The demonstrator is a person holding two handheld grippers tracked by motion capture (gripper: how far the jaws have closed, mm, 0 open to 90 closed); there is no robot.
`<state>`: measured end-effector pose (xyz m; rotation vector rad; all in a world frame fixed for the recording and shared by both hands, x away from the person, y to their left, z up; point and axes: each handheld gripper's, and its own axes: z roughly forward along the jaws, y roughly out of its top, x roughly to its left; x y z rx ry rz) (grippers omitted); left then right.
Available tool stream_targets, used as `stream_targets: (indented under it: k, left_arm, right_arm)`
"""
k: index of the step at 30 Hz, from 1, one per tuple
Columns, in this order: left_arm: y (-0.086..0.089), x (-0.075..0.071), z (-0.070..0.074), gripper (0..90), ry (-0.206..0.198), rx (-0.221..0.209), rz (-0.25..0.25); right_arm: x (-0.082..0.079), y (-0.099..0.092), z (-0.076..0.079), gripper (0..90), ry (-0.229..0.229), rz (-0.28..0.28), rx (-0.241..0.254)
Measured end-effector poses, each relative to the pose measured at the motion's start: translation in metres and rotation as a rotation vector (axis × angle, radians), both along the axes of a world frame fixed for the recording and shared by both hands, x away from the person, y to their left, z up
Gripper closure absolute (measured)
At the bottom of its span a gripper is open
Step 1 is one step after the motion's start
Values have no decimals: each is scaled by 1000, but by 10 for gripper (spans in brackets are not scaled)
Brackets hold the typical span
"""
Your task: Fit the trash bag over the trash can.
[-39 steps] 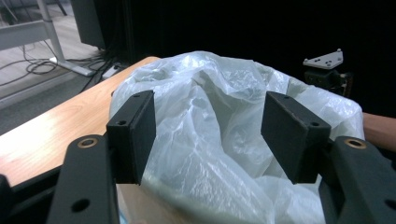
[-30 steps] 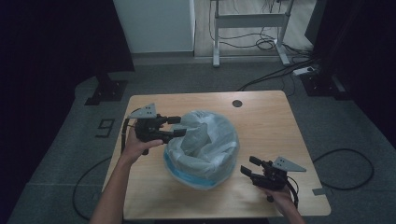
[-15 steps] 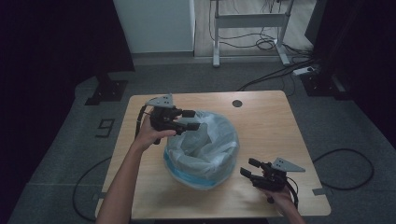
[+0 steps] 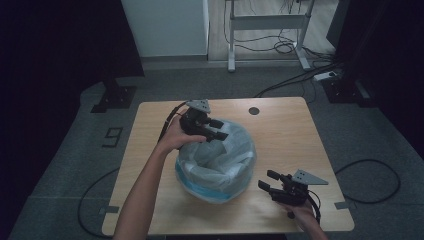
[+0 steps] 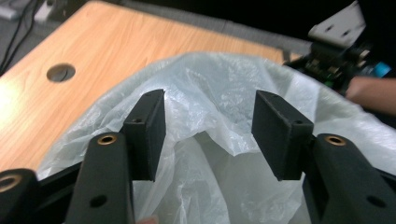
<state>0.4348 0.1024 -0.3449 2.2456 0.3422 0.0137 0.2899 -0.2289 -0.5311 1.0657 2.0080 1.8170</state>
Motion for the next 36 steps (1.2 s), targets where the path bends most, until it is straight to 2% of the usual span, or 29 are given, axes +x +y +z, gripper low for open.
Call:
stream_targets:
  k: [2,5,10,17,22,25,28,31,36]
  left_arm:
    - [-7,1,-1,448,-2,73,0]
    - [-16,1,-4,444,-4,158,-7]
    - [-28,3,-10,441,6,241,-17]
    - [-45,1,-22,419,-20,367,-20]
    - [-50,-1,-27,398,-27,392,-18]
    - [-48,-2,-27,389,-38,387,-12]
    - [-40,-6,-18,375,-59,351,-2]
    - [-26,-12,-6,376,-83,291,17]
    - [-3,-22,4,378,-92,271,40]
  right_arm:
    - [0,-1,0,347,3,-2,0]
    - [0,0,0,347,2,-1,-1]
    - [0,0,0,347,4,0,-2]
    - [0,-2,0,347,7,-6,0]
    - [0,-3,1,346,7,-8,-2]
    - [0,-3,0,346,9,-9,-3]
    - [1,-3,0,345,10,-10,-5]
    - [1,-3,0,345,12,-11,-5]
    - [1,-1,-1,343,15,-7,-13]
